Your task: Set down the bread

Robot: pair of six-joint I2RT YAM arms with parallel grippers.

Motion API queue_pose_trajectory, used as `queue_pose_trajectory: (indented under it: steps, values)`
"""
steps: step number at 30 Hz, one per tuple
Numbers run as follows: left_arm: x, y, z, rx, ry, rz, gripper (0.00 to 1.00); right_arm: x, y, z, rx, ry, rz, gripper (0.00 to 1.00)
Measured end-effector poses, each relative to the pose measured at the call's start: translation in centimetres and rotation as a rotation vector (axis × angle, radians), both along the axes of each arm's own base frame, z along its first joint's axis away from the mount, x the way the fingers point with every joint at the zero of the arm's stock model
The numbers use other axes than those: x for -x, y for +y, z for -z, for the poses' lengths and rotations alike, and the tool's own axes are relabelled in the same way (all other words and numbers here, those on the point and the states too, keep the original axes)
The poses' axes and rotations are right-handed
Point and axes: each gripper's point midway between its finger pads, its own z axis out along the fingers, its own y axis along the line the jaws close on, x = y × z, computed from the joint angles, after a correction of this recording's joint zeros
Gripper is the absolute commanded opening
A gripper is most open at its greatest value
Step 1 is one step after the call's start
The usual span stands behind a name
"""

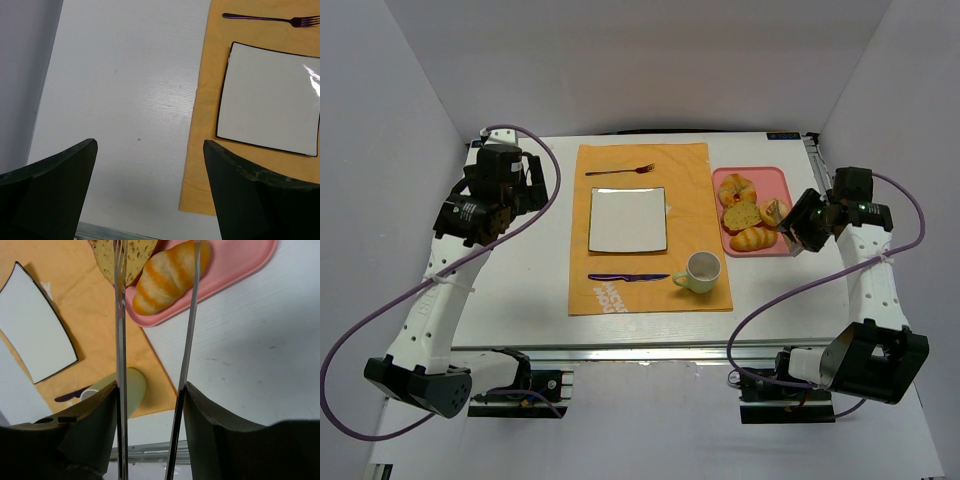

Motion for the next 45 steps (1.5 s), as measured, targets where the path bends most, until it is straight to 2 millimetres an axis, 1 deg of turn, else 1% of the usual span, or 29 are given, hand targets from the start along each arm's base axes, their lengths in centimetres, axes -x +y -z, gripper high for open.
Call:
queue_pose_trajectory:
  steps: [5,9,12,15,18,19,22,28,37,41,42,43,45]
  values:
    - [0.0,0.2,0.1,-0.013,0.005,-0.002,0.98,-1.1,0.8,1.2,-0.095,-0.014,0.085,0.59]
    - [-0.1,0.3,0.2,-0.022,0.010,-0.005,0.98,-2.2,0.8,0.8,-0.137,-0.045,0.151,0.57]
    - [-0.2,0.3,0.4,-0.027,0.016,-0.007,0.98,-2.8,0.2,0.6,-0.163,-0.067,0.206,0.57]
    - [-0.4,0.3,0.6,-0.031,0.022,-0.009,0.98,-3.0,-0.7,0.6,-0.186,-0.067,0.261,0.57]
    - [-0.4,0.3,0.6,-0.034,0.022,-0.011,0.98,-3.4,-1.4,0.8,-0.211,-0.068,0.295,0.57]
    - [-0.4,0.4,0.6,-0.035,0.022,-0.011,0.98,-3.6,-1.7,1.1,-0.221,-0.059,0.310,0.57]
    - [-0.4,0.5,0.5,-0.041,0.022,-0.015,0.98,-4.1,-2.1,2.1,-0.248,-0.036,0.325,0.58]
    - [-0.5,0.6,0.7,-0.054,0.027,-0.021,0.98,-5.0,-2.1,3.9,-0.287,0.009,0.336,0.59]
    - [-0.8,0.8,1.3,-0.072,0.048,-0.030,0.98,-5.6,-2.1,4.6,-0.301,0.019,0.337,0.58]
    - [-0.9,0.8,1.4,-0.074,0.053,-0.030,0.98,-5.5,-2.1,5.5,-0.305,0.033,0.343,0.58]
    - [-0.9,0.8,1.4,-0.074,0.053,-0.030,0.98,-5.4,-2.1,5.8,-0.309,0.040,0.348,0.57]
    - [-0.9,0.8,1.4,-0.074,0.053,-0.030,0.98,-5.3,-2.0,6.1,-0.313,0.049,0.351,0.52]
    - [-0.9,0.8,1.4,-0.074,0.053,-0.030,0.98,-5.3,-1.9,6.5,-0.322,0.062,0.357,0.45]
